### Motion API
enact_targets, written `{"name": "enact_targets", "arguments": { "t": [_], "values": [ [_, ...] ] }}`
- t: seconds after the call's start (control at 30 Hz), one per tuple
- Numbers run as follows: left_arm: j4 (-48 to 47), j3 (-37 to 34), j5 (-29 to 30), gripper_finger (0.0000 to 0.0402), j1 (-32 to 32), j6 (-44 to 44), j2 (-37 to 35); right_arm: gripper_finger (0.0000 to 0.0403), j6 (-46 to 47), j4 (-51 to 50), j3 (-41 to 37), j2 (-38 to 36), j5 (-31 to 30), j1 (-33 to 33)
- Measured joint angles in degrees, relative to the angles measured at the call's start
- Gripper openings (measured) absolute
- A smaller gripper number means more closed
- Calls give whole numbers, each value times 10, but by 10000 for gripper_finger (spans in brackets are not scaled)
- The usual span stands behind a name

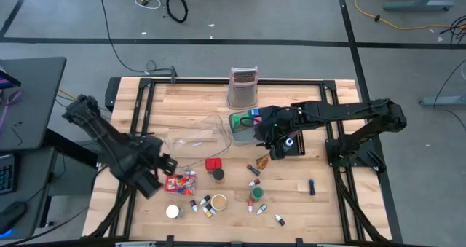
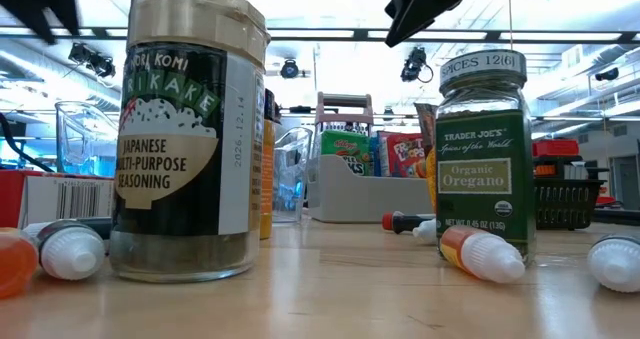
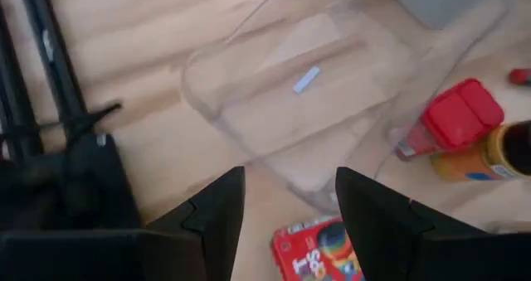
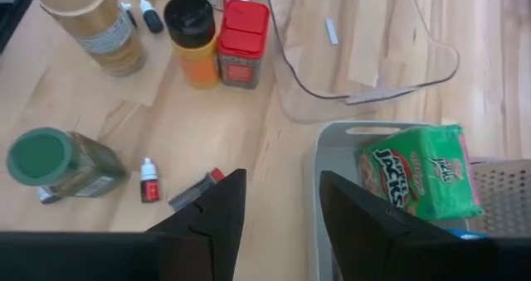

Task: Pick & Place Kitchen Items
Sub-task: Put the red cereal box into the gray bin

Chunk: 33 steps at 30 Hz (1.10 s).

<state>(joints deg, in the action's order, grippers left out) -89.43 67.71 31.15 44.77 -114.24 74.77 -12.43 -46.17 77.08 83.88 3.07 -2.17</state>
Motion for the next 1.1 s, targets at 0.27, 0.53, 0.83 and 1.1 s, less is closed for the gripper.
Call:
{"name": "enact_targets", "arguments": {
  "t": [0.27,0.53,0.83,1.1],
  "values": [
    [165,-175,12,198,35,-20,-164,165,-1,8,0,0,-1,-1],
    [440,-323,-26,198,37,65,-194,165,-1,17,0,0,-2,-1],
    [502,-376,-108,198,37,5,-140,165,-1,42,0,0,-2,-1],
    [517,-379,-166,198,37,-38,-90,165,-1,70,0,0,-2,-1]
  ]
}}
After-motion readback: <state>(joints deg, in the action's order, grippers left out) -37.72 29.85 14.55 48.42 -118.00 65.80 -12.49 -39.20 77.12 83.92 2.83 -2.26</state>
